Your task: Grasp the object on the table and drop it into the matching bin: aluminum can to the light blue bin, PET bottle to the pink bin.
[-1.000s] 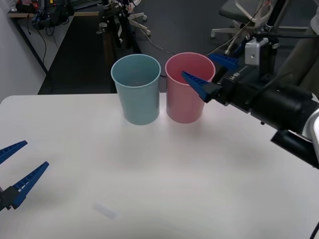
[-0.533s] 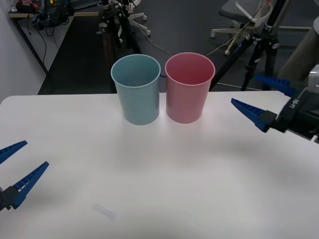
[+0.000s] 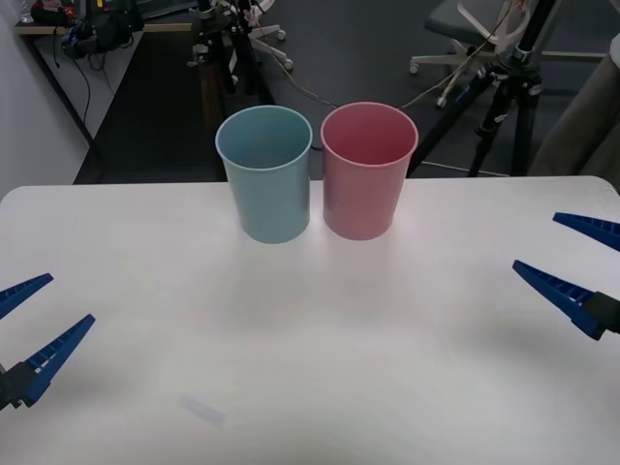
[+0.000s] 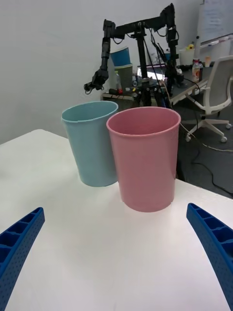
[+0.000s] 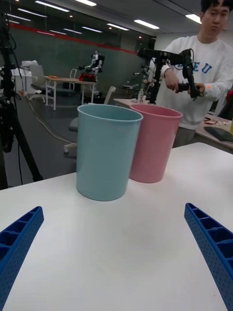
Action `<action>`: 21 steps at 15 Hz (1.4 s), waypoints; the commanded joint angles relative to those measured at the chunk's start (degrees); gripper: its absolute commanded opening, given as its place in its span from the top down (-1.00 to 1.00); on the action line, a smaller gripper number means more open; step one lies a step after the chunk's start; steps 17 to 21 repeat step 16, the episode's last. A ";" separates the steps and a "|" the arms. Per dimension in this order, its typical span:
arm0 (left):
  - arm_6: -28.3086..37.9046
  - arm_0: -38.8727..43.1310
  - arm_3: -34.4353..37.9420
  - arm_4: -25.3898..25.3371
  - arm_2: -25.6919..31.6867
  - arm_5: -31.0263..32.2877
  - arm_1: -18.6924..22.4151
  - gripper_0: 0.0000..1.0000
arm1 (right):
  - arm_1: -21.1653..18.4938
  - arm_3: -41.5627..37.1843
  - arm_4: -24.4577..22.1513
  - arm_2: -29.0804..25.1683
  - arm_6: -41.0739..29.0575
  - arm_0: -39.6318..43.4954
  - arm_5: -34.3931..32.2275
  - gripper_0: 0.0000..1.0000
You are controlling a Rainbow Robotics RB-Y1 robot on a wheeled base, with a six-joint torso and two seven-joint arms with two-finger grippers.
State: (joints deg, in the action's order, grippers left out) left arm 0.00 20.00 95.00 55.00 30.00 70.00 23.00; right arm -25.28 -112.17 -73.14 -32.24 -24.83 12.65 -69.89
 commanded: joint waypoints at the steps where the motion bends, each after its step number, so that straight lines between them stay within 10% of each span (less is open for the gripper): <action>1: 0.00 0.00 0.00 0.00 0.00 0.00 0.00 -1.00 | 0.05 0.02 1.87 -1.51 4.35 3.44 0.19 -1.00; 21: 0.00 0.00 0.00 0.00 0.00 0.00 0.00 -1.00 | 3.13 0.02 5.56 -3.70 7.96 8.97 1.69 -1.00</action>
